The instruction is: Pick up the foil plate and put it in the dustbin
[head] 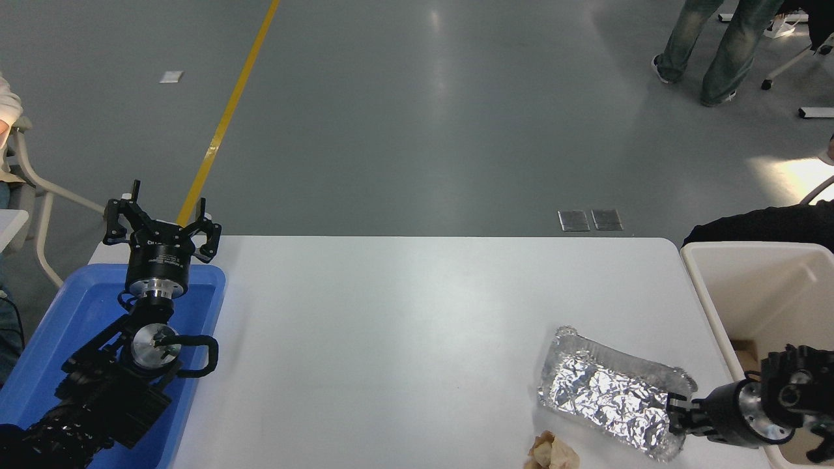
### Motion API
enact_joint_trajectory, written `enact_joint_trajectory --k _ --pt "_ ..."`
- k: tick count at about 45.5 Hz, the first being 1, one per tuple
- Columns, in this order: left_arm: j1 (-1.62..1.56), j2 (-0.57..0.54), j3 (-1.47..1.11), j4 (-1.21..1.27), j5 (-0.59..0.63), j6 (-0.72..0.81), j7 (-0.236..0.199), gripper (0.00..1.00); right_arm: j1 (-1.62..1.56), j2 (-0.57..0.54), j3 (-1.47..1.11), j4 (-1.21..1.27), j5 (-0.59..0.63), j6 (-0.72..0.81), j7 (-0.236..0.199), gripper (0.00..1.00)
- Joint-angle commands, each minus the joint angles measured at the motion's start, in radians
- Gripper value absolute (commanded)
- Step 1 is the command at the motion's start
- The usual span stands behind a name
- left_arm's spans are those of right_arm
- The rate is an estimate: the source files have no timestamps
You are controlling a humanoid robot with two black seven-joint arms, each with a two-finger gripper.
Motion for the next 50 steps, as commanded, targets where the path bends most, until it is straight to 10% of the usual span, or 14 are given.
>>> enact_joint_trajectory --k 1,19,50 --pt "0.0 0.0 0.0 0.0 0.001 -0.002 0.002 0.99 0.528 -0.065 -0.378 0.177 0.009 0.034 0.001 0.0" --pt "0.0 0.0 0.0 0.0 -0.002 0.0 0.0 0.99 1.312 0.136 -0.716 0.303 0.162 0.324 0.011 0.0" --pt "0.0 0.0 0.0 0.0 -0.002 0.0 0.0 0.99 1.406 0.123 -0.854 0.176 0.015 0.398 0.027 0.0"
